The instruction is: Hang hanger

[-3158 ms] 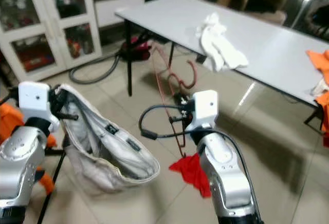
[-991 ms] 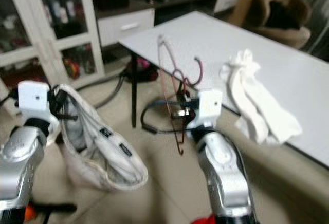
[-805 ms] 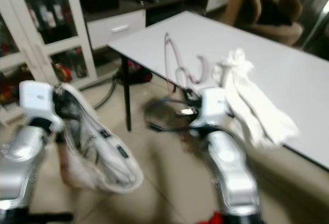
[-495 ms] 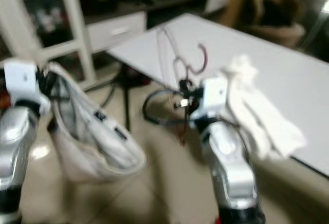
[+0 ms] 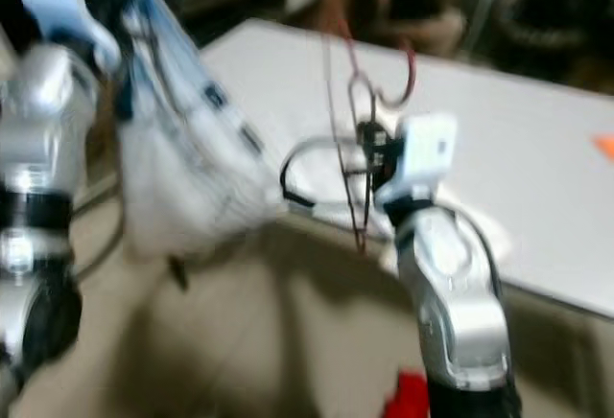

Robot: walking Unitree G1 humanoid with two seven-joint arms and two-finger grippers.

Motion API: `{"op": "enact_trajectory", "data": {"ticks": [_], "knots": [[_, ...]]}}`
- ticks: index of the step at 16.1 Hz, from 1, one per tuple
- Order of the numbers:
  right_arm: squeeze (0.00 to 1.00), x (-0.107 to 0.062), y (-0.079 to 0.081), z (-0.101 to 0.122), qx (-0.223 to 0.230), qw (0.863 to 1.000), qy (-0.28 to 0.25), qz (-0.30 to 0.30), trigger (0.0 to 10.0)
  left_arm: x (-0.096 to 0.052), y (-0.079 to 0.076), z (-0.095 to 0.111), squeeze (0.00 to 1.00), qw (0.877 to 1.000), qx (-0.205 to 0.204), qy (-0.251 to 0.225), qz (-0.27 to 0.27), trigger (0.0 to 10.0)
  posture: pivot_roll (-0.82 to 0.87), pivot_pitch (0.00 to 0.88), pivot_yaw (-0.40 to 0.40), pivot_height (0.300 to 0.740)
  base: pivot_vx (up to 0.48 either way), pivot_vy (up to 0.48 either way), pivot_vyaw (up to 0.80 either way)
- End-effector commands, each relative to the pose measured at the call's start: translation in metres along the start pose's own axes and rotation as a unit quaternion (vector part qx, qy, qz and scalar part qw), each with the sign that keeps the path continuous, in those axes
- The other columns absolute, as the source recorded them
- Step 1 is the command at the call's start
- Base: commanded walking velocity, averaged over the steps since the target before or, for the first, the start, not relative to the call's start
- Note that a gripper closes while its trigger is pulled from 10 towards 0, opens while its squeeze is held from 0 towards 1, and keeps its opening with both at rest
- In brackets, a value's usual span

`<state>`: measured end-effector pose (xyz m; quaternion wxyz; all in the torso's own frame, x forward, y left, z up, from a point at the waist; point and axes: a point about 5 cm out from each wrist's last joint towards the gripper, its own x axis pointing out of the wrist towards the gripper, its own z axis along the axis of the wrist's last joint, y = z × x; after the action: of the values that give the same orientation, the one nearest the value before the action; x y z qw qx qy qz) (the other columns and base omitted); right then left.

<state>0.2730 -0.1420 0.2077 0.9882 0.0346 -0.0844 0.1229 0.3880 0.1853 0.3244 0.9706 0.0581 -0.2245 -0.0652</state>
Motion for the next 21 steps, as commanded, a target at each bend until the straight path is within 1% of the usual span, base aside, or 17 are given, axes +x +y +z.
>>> {"op": "enact_trajectory", "data": {"ticks": [1,2,3,5,6,7,10,11,12,13,14,15,16,17,18,20,21], "knots": [[0.0,-0.001,-0.006,0.006,-0.002,1.0,-0.005,-0.011,10.0,0.018,-0.011,0.041,0.0,0.996,0.014,-0.08,-0.027,10.0,-0.14,0.0,0.004,0.74,0.465,0.0,-0.8],[0.0,0.001,-0.003,0.008,0.0,1.0,-0.008,0.001,10.0,0.039,-0.008,0.071,0.0,0.994,0.035,-0.106,-0.022,10.0,-0.14,0.0,0.008,0.74,0.465,0.0,-0.8],[0.0,0.002,0.0,0.009,0.0,1.0,-0.009,0.009,10.0,0.048,-0.005,0.089,0.0,0.992,0.049,-0.117,-0.016,10.0,-0.14,0.0,0.009,0.74,0.461,0.0,-0.8],[0.0,0.002,0.003,0.011,0.001,1.0,-0.012,0.013,10.0,0.055,-0.002,0.106,0.0,0.991,0.042,-0.126,-0.008,10.0,-0.14,0.0,0.013,0.74,0.459,0.0,-0.8],[0.0,0.001,0.005,0.014,0.005,1.0,-0.014,0.018,10.0,0.058,0.003,0.12,0.0,0.989,0.048,-0.139,0.007,10.0,-0.15,0.0,0.022,0.74,0.454,0.0,-0.8],[0.0,-0.001,0.009,0.014,0.008,1.0,-0.015,0.025,10.0,0.06,0.007,0.129,0.0,0.986,0.077,-0.143,0.022,10.0,-0.16,0.0,0.028,0.74,0.435,0.0,-0.8],[0.0,-0.004,0.017,0.009,0.019,0.998,0.001,0.056,10.0,0.062,0.003,0.095,0.0,0.99,0.13,-0.059,0.017,10.0,-0.15,0.0,0.029,0.74,0.111,0.0,-0.49],[0.0,-0.012,0.032,0.0,0.015,0.99,0.046,0.131,10.0,0.054,-0.004,0.037,0.0,0.976,0.21,0.059,-0.012,10.0,-0.16,0.0,0.028,0.74,0.0,0.0,0.0],[0.0,-0.016,0.034,-0.003,0.006,0.987,0.061,0.149,10.0,0.046,-0.007,0.009,0.0,0.963,0.246,0.106,-0.029,10.0,-0.16,0.0,0.026,0.74,0.0,0.0,0.0],[0.0,-0.017,0.031,-0.004,0.005,0.989,0.063,0.136,10.0,0.037,-0.007,-0.014,0.0,0.952,0.272,0.137,-0.033,10.0,-0.16,0.0,0.022,0.74,0.0,0.0,0.0],[0.0,-0.018,0.029,-0.004,0.004,0.989,0.064,0.131,10.0,0.033,-0.007,-0.024,0.0,0.949,0.271,0.154,-0.039,10.0,-0.16,0.0,0.022,0.74,0.0,0.0,0.0],[0.0,-0.018,0.028,-0.004,0.005,0.99,0.063,0.128,10.0,0.025,-0.011,-0.043,0.0,0.95,0.245,0.184,-0.06,10.0,-0.16,0.0,0.024,0.74,0.0,0.0,0.0],[0.0,-0.02,0.028,-0.003,0.005,0.989,0.063,0.134,10.0,0.011,-0.017,-0.067,0.0,0.94,0.224,0.234,-0.107,10.0,-0.16,0.0,0.025,0.74,0.0,0.0,0.0],[0.0,-0.021,0.028,-0.002,0.004,0.988,0.065,0.14,10.0,0.004,-0.017,-0.077,0.0,0.936,0.196,0.261,-0.129,10.0,-0.16,0.0,0.027,0.74,0.0,0.0,0.0],[0.0,-0.022,0.028,-0.003,0.003,0.988,0.068,0.142,10.0,-0.002,-0.015,-0.085,1.0,0.931,0.167,0.288,-0.152,10.0,-0.16,0.0,0.026,0.74,0.0,0.0,0.0],[0.0,-0.023,0.029,-0.003,0.006,0.987,0.069,0.143,10.0,-0.014,-0.007,-0.096,1.0,0.914,0.138,0.335,-0.182,10.0,-0.15,0.0,0.025,0.74,0.0,0.0,0.0],[0.0,-0.023,0.029,-0.003,0.006,0.987,0.072,0.145,10.0,-0.024,0.003,-0.101,1.0,0.897,0.133,0.367,-0.209,10.0,-0.15,0.0,0.025,0.74,0.0,0.0,0.0]]}}
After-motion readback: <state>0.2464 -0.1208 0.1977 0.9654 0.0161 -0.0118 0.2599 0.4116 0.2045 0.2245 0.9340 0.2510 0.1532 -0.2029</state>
